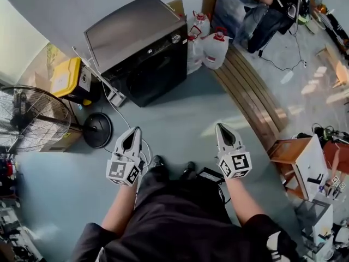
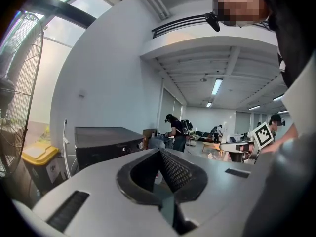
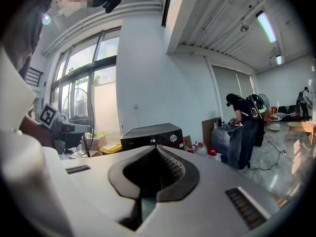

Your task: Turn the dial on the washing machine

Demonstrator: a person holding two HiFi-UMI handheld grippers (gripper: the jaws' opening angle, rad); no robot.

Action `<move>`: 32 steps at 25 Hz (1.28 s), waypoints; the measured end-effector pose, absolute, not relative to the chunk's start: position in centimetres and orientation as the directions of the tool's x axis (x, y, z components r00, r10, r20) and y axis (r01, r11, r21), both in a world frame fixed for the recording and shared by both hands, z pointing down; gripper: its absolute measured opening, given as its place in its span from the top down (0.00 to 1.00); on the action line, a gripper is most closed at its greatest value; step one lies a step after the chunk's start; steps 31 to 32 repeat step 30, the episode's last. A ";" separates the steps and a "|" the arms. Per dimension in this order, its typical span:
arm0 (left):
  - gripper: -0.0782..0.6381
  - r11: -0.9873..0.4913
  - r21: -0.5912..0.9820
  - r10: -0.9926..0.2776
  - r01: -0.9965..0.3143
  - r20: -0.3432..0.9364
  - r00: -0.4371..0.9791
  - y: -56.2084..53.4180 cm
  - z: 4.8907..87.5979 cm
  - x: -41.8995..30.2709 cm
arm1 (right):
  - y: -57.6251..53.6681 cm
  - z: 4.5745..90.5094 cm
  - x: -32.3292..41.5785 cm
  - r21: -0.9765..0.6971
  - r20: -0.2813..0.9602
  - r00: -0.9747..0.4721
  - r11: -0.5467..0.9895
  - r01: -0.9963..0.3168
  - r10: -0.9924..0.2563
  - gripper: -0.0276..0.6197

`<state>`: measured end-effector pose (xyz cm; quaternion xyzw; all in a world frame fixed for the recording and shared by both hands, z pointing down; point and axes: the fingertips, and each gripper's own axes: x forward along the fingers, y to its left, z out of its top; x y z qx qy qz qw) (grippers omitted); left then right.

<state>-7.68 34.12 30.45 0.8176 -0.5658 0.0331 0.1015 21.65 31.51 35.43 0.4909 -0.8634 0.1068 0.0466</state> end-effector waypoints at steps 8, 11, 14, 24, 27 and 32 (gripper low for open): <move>0.87 -0.386 0.140 -0.903 -0.912 0.144 0.405 33.1 30.2 -8.5 | 31.7 33.3 17.0 -0.101 0.145 -0.552 0.543 -0.834 -0.821 0.93; 0.87 -0.407 0.116 -0.900 -0.906 0.120 0.420 33.1 29.3 -9.7 | 31.7 32.8 15.8 -0.099 0.149 -0.524 0.514 -0.852 -0.839 0.93; 0.87 -0.401 0.132 -0.900 -0.907 0.127 0.416 33.3 29.9 -11.4 | 31.6 32.8 14.5 -0.093 0.152 -0.515 0.507 -0.857 -0.844 0.93; 0.87 -0.402 0.161 -0.897 -0.901 0.127 0.423 34.3 30.6 -13.7 | 31.6 32.0 13.1 -0.075 0.151 -0.494 0.488 -0.869 -0.856 0.93; 0.87 -0.401 0.155 -0.900 -0.903 0.117 0.420 34.1 30.3 -13.8 | 31.9 32.0 13.1 -0.069 0.151 -0.489 0.484 -0.872 -0.859 0.92; 0.87 -0.396 0.150 -0.904 -0.906 0.112 0.413 33.9 30.2 -13.8 | 32.4 32.2 13.3 -0.067 0.154 -0.479 0.474 -0.878 -0.864 0.92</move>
